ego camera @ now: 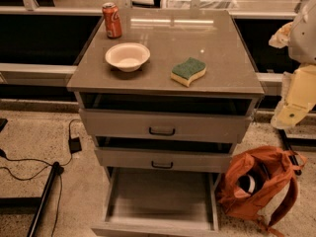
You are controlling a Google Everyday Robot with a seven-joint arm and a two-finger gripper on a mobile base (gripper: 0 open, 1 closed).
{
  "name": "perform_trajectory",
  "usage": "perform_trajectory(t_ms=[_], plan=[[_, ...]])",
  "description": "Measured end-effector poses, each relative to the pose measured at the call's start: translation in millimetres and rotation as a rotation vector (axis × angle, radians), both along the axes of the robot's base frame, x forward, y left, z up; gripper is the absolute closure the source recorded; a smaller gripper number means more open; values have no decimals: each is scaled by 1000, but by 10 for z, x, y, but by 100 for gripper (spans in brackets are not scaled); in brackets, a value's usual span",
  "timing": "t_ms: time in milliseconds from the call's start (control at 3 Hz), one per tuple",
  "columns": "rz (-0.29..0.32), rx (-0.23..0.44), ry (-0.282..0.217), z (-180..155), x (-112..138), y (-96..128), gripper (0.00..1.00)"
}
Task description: Place sponge into bottom drawer
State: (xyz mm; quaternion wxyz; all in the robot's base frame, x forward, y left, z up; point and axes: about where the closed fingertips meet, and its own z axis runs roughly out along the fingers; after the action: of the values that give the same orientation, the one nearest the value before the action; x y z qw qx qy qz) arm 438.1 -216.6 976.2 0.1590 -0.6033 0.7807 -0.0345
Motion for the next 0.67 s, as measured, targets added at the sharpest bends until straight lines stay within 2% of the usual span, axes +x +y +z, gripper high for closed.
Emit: perform_trajectory(t_ms=[333, 667], plan=[[0, 0, 0, 0, 0, 0, 0], [-9, 54, -29, 38, 172, 64, 0]])
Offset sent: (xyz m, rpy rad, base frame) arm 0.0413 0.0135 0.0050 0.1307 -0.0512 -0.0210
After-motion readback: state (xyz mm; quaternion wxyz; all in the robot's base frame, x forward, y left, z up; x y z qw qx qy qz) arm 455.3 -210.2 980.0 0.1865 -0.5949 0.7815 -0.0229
